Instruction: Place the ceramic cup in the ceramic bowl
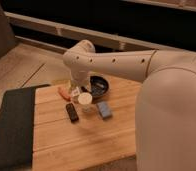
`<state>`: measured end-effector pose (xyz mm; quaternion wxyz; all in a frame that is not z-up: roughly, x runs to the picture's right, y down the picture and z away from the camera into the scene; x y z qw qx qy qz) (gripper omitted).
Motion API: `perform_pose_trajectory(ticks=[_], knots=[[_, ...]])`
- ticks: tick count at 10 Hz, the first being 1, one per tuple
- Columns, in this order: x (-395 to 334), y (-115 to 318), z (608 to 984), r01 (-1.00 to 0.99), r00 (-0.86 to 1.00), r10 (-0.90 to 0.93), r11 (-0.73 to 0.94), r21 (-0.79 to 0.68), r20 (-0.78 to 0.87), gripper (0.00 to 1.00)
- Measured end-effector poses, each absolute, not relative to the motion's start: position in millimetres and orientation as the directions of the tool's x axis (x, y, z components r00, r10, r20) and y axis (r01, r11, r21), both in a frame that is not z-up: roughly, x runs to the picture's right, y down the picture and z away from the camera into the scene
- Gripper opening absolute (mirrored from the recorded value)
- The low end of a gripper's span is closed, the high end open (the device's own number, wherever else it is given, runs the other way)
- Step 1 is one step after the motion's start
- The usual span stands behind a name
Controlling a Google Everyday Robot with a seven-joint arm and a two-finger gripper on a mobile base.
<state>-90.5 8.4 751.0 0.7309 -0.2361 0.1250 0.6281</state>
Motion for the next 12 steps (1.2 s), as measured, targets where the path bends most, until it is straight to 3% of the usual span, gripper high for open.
perform_pose_trajectory(ticks=[3,6,9,12], knots=[[-72,23,771,-0.986,0.156,0.839,0.102,-0.131,-0.521,0.65],[-37,10,793,-0.994,0.109,0.846,0.107,-0.033,-0.522,0.65],[-34,1,809,-0.997,0.069,0.853,0.069,-0.019,-0.517,0.65],[-35,24,828,-1.0,0.026,0.823,0.018,-0.019,-0.568,0.65]])
